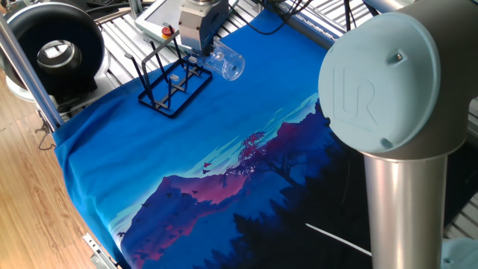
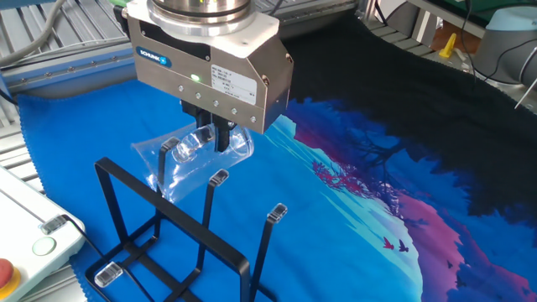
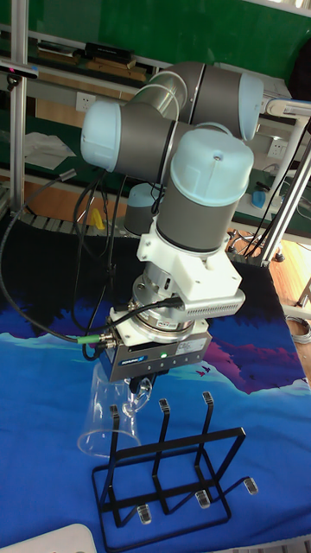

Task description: Put the cup on the cup rack

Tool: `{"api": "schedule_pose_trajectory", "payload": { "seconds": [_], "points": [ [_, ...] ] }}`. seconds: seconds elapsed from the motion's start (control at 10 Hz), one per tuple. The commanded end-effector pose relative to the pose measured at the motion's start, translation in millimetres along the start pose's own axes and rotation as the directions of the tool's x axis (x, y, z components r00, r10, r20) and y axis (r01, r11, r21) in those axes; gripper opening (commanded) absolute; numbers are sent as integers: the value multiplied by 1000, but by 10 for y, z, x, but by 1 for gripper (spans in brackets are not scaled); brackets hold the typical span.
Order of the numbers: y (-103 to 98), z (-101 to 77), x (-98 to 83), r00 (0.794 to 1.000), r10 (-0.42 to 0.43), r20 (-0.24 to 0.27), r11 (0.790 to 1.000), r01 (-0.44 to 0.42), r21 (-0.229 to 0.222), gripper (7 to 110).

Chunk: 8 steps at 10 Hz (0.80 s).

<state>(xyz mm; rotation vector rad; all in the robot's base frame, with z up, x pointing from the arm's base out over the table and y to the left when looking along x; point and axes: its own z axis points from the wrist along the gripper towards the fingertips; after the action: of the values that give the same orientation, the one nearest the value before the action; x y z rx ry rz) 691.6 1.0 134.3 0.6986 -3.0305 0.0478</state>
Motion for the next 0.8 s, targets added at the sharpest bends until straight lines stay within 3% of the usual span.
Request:
{"api": "schedule_pose_trajectory", "payload": {
  "seconds": [0.0, 0.7],
  "points": [
    [62, -13, 97, 998, -55, -35, 998, 54, -30, 7],
    [178, -23, 174, 985, -163, -55, 984, 158, -85, 7]
  ]
}}
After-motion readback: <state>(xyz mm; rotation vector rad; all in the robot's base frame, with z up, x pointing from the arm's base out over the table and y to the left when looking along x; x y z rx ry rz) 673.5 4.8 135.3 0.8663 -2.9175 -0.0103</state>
